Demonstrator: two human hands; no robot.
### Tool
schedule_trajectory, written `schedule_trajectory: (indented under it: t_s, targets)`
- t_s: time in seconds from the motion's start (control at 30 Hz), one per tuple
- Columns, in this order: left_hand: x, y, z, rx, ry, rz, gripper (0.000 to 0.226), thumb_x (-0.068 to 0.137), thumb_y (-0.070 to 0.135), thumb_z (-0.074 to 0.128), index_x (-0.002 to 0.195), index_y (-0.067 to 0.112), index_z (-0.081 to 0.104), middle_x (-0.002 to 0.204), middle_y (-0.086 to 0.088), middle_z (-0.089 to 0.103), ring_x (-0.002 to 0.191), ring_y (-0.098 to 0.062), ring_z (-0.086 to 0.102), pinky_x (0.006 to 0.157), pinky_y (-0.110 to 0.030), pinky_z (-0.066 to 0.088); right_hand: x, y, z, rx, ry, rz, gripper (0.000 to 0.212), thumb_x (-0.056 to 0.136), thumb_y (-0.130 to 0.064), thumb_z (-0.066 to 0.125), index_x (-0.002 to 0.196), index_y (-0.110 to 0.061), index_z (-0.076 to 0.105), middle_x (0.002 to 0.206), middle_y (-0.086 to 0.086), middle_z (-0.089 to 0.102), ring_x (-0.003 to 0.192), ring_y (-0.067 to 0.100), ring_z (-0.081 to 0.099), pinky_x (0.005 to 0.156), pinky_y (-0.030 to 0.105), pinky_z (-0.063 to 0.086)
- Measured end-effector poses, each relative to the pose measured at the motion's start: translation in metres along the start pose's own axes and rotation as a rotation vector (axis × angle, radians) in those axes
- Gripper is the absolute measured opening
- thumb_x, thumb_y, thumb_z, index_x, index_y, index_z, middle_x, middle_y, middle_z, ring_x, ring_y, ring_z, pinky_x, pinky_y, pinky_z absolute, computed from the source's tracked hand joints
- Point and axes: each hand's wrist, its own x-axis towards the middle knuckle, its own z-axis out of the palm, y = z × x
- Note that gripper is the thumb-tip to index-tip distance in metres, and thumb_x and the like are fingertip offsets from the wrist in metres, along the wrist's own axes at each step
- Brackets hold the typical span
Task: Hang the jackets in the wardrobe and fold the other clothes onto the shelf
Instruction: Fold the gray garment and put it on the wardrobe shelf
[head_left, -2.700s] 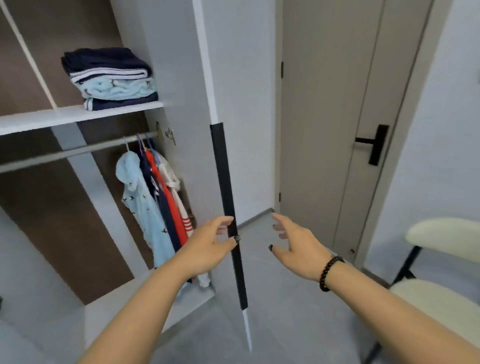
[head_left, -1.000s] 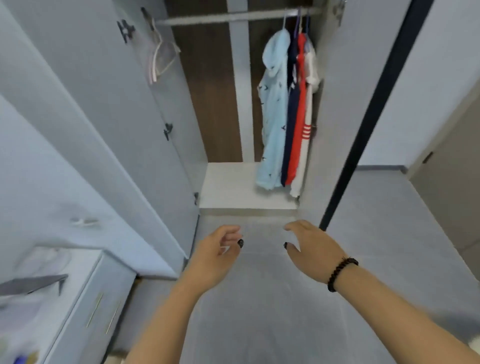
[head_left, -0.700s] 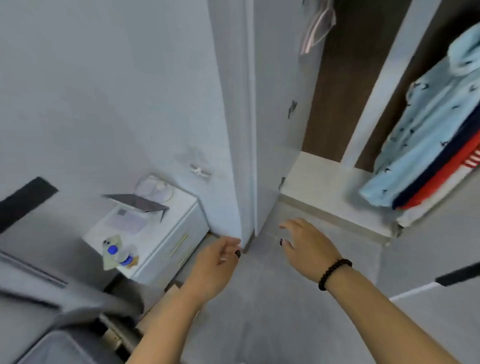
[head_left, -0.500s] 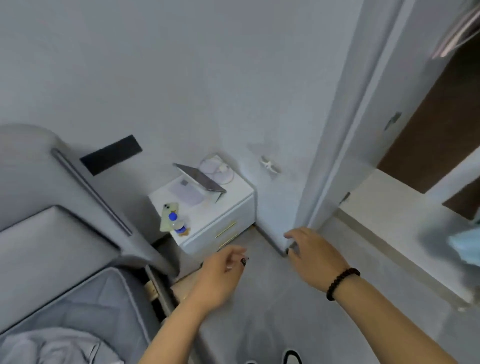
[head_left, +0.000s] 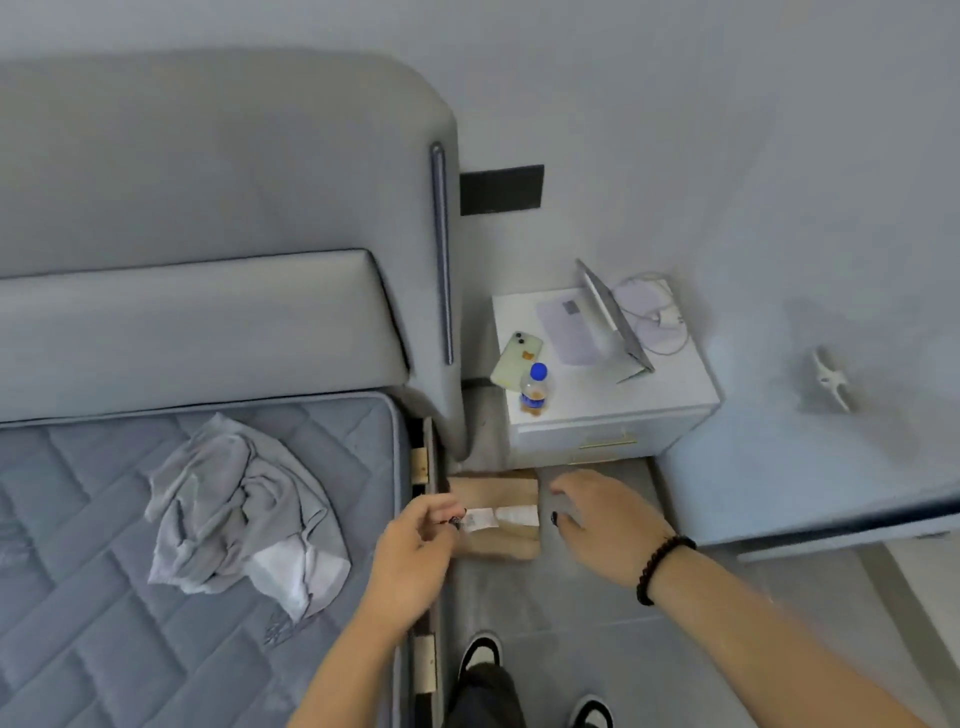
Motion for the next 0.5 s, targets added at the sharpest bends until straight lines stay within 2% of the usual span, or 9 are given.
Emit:
schedule_trajectory:
  t_s: [0.1,0.17,0.23,0.3,0.33,0.37,0.43,0.5]
  targets:
    - [0.033,-0.047,-0.039,-0.118,0.086,-0.148,0.027,0.093,-0.001,0.057,0.100,0.023,0.066,0.100,0.002,0.073,0.092,-0.012,0.069,0.079,-0.024,0.051,0.043,-0.028,0.039,0.005,-0.091,-0.011,0.029,0.094,-0.025,0.046,0.122,-0.019,0.054,0.117,-0.001,0.057,0.105,0.020,0.058,0.088,0.034,0.050]
    - [0.054,-0.087,-0.063,-0.156,0.164,-0.268,0.023,0.092,-0.001,0.058,0.098,0.020,0.064,0.103,-0.004,0.071,0.093,-0.016,0.068,0.083,-0.028,0.051,0.071,-0.044,0.074,0.036,-0.157,-0.013,0.032,0.095,-0.028,0.045,0.126,-0.022,0.053,0.121,-0.001,0.058,0.107,0.018,0.058,0.090,0.033,0.050]
    - [0.079,-0.133,-0.083,-0.152,0.258,-0.352,0.022,0.093,0.001,0.056,0.108,0.014,0.063,0.107,-0.004,0.069,0.094,-0.016,0.066,0.082,-0.028,0.051,0.101,-0.058,0.111,0.078,-0.215,-0.034,0.035,0.096,-0.028,0.045,0.130,-0.022,0.051,0.130,-0.003,0.055,0.114,0.014,0.054,0.096,0.027,0.046]
    - [0.101,-0.179,-0.099,-0.069,0.386,-0.406,0.031,0.093,0.005,0.054,0.124,0.011,0.056,0.114,-0.001,0.063,0.090,-0.011,0.062,0.072,-0.021,0.047,0.133,-0.069,0.152,0.113,-0.267,-0.049,0.036,0.096,-0.028,0.046,0.131,-0.021,0.051,0.134,-0.004,0.053,0.116,0.012,0.054,0.098,0.026,0.045]
    - [0.111,-0.202,-0.105,-0.014,0.439,-0.436,0.039,0.093,0.007,0.055,0.131,0.011,0.050,0.121,-0.003,0.058,0.094,-0.013,0.060,0.072,-0.021,0.044,0.147,-0.074,0.174,0.131,-0.287,-0.053,0.035,0.096,-0.028,0.047,0.130,-0.021,0.052,0.134,-0.004,0.053,0.116,0.011,0.054,0.098,0.027,0.045]
    - [0.120,-0.224,-0.110,0.038,0.470,-0.459,0.047,0.093,0.010,0.057,0.138,0.010,0.043,0.132,-0.007,0.050,0.106,-0.020,0.058,0.078,-0.024,0.042,0.160,-0.078,0.195,0.151,-0.296,-0.052,0.035,0.096,-0.027,0.047,0.130,-0.021,0.052,0.134,-0.004,0.053,0.115,0.011,0.054,0.097,0.027,0.046]
    - [0.134,-0.266,-0.114,0.126,0.526,-0.490,0.064,0.091,0.017,0.061,0.146,0.009,0.030,0.149,-0.014,0.029,0.128,-0.034,0.041,0.093,-0.036,0.040,0.180,-0.086,0.237,0.192,-0.309,-0.048,0.033,0.095,-0.026,0.048,0.127,-0.021,0.053,0.131,-0.003,0.056,0.113,0.012,0.056,0.093,0.026,0.047]
    - [0.144,-0.300,-0.116,0.196,0.636,-0.484,0.082,0.087,0.025,0.067,0.152,0.015,0.018,0.156,-0.017,0.011,0.139,-0.037,0.020,0.111,-0.046,0.027,0.192,-0.090,0.279,0.227,-0.335,-0.050,0.033,0.095,-0.026,0.048,0.127,-0.021,0.053,0.131,-0.004,0.056,0.112,0.011,0.056,0.089,0.024,0.047]
